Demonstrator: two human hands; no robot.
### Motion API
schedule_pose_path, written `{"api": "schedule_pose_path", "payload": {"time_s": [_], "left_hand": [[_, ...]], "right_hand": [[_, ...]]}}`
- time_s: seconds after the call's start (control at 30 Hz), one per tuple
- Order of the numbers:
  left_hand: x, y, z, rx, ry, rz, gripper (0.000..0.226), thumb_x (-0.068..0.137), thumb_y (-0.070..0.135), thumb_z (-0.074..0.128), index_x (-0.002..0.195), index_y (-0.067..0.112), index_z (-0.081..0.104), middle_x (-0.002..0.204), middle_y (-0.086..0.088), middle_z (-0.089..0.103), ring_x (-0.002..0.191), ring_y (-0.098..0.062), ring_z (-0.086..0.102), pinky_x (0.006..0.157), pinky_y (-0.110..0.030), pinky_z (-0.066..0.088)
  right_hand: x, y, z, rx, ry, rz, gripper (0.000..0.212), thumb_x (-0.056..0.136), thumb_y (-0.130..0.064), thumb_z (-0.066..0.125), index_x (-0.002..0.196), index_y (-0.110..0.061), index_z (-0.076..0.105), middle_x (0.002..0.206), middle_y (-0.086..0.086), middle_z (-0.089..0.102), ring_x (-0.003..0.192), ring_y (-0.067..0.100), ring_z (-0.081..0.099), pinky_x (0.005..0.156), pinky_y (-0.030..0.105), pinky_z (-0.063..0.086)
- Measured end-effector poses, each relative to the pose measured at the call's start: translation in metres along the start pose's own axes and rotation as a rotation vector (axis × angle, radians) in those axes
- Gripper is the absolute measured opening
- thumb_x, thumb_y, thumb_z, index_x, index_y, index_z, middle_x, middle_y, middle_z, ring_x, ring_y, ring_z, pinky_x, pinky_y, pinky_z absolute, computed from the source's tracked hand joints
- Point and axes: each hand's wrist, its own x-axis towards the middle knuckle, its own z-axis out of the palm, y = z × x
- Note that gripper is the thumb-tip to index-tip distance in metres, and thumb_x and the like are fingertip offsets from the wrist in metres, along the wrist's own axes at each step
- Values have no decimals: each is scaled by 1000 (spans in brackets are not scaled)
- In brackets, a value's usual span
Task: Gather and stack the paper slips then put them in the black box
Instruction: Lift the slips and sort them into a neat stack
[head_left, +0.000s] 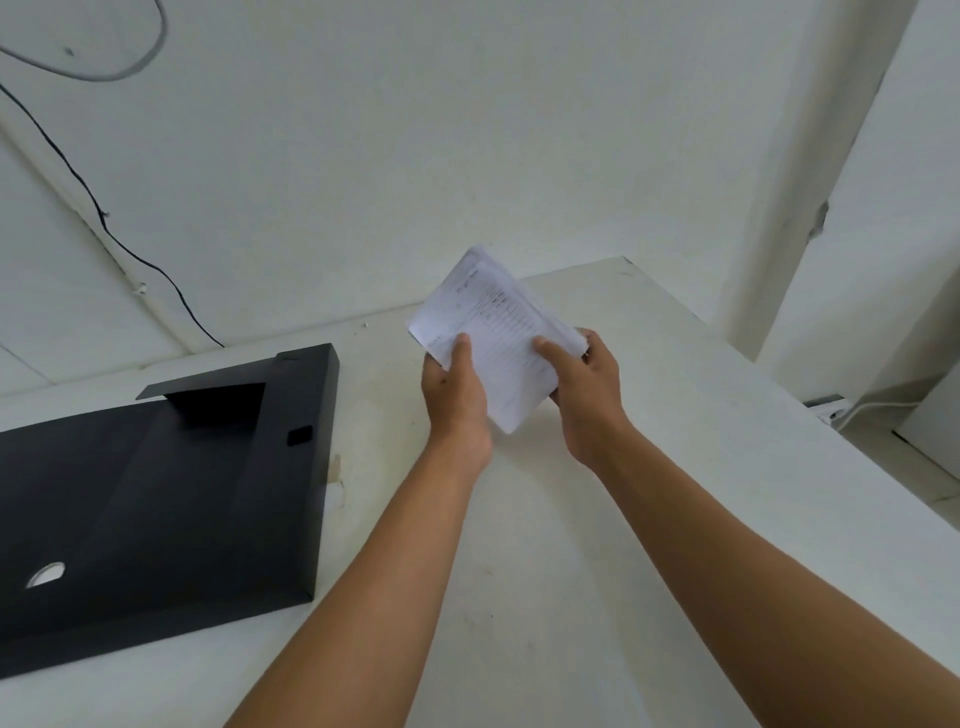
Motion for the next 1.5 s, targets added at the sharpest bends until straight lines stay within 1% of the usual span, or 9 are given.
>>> {"api": "schedule_pose_path", "payload": {"time_s": [0.13, 0.27, 0.5, 0.73, 0.93, 1.07, 1.23, 1.37, 1.5], "left_hand": [[6, 14, -6, 199, -27, 242, 26, 104, 24, 46, 130, 26, 52, 118, 3, 64, 107, -14, 63, 80, -28, 56], [8, 13, -8, 448, -83, 455, 14, 106, 25, 43, 118, 30, 47, 101, 12, 61, 89, 2, 62, 73, -24, 54], [4, -11, -14, 399, -81, 318, 30, 107, 34, 31, 110, 7, 43, 90, 4, 60, 83, -16, 59, 80, -40, 50], [10, 0, -9, 356, -29, 286, 43, 104, 52, 30, 113, 14, 49, 98, 7, 60, 93, -14, 62, 78, -36, 53], [10, -4, -4, 309, 36, 279, 48, 105, 56, 24, 109, 17, 51, 98, 6, 60, 91, -12, 61, 77, -30, 51], [10, -14, -19, 443, -56, 382, 29, 109, 36, 30, 108, 14, 50, 94, 10, 60, 82, 0, 58, 75, -32, 50], [11, -12, -25, 636, -85, 615, 20, 109, 26, 36, 110, 12, 50, 89, 12, 58, 75, 5, 55, 64, -23, 47], [11, -24, -31, 694, -76, 586, 18, 107, 24, 42, 105, 9, 50, 77, 8, 57, 64, -2, 52, 57, -28, 39], [8, -28, -30, 715, -84, 565, 17, 108, 23, 40, 102, 8, 48, 78, 5, 57, 63, -1, 52, 54, -19, 38]], "right_hand": [[5, -6, -10, -396, -109, -180, 34, 88, -20, 71, 121, -21, 62, 107, 1, 71, 100, 19, 68, 83, 31, 56], [5, -8, 0, -482, -112, -246, 22, 94, -12, 56, 116, -17, 61, 107, -3, 69, 96, 13, 66, 82, 31, 57], [-4, 8, 3, -479, -111, -181, 12, 101, -19, 45, 103, -14, 56, 92, -5, 61, 83, 14, 57, 68, 30, 45], [3, -25, 34, -175, 33, -155, 53, 103, -63, 28, 107, -20, 59, 99, -9, 61, 88, 8, 55, 78, 28, 44], [-2, -2, 30, -159, -103, -256, 31, 96, -36, 44, 118, -15, 50, 106, -11, 56, 79, -16, 56, 69, 11, 47], [2, 5, 12, -370, -138, -262, 14, 101, -17, 49, 114, -14, 54, 102, -7, 60, 85, -2, 58, 76, 28, 51], [-1, -4, 9, -370, -113, -358, 12, 104, -12, 48, 116, -9, 48, 98, -9, 56, 76, -11, 56, 67, 16, 51], [-3, 7, 4, -509, -177, -269, 18, 105, -16, 47, 120, -6, 43, 103, -4, 61, 92, 10, 63, 85, 46, 58], [-8, 9, -1, -572, -170, -293, 20, 106, -16, 46, 120, -3, 42, 109, 6, 63, 99, 24, 64, 84, 46, 57]]}}
